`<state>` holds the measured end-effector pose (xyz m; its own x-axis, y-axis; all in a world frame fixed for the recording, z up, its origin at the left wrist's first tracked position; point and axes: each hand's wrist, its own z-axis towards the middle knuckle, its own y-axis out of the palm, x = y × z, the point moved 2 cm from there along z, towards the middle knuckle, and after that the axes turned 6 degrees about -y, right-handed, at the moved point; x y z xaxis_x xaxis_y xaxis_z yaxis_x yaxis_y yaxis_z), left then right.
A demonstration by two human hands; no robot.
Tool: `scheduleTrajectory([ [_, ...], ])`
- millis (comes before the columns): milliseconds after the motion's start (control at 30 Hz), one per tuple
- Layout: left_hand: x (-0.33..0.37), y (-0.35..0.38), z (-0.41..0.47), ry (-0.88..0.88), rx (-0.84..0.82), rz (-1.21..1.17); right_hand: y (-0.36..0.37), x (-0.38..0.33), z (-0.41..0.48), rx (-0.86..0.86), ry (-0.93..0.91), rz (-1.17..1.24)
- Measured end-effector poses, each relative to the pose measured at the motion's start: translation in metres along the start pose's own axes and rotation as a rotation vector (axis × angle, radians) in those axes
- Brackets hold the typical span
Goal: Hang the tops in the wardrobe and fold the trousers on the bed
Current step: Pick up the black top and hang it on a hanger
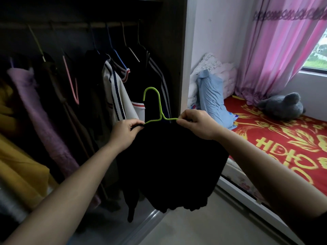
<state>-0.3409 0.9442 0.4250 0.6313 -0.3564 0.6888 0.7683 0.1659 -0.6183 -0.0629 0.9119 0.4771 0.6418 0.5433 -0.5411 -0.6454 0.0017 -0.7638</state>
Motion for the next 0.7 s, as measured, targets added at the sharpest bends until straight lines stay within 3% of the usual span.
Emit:
scheduleTrajectory([
  [100,-0.004,-0.011,0.000,0.043,0.056,0.006,0.007,-0.017,0.014,-0.195,0.127,0.260],
  [233,-0.017,-0.037,0.007,0.042,0.085,-0.025,0.020,-0.033,0.030,-0.219,0.213,0.608],
  [333,-0.030,-0.069,0.018,0.071,0.113,0.240,0.033,-0.050,0.044,-0.209,0.265,0.786],
  [433,-0.048,-0.112,0.024,0.098,0.208,0.641,0.049,-0.075,0.061,-0.175,0.338,0.861],
  [567,-0.065,-0.163,0.030,0.116,0.268,0.976,0.073,-0.111,0.083,-0.096,0.341,0.845],
  [700,-0.080,-0.186,0.036,-0.002,0.211,0.980,0.095,-0.135,0.103,-0.069,0.236,0.845],
])
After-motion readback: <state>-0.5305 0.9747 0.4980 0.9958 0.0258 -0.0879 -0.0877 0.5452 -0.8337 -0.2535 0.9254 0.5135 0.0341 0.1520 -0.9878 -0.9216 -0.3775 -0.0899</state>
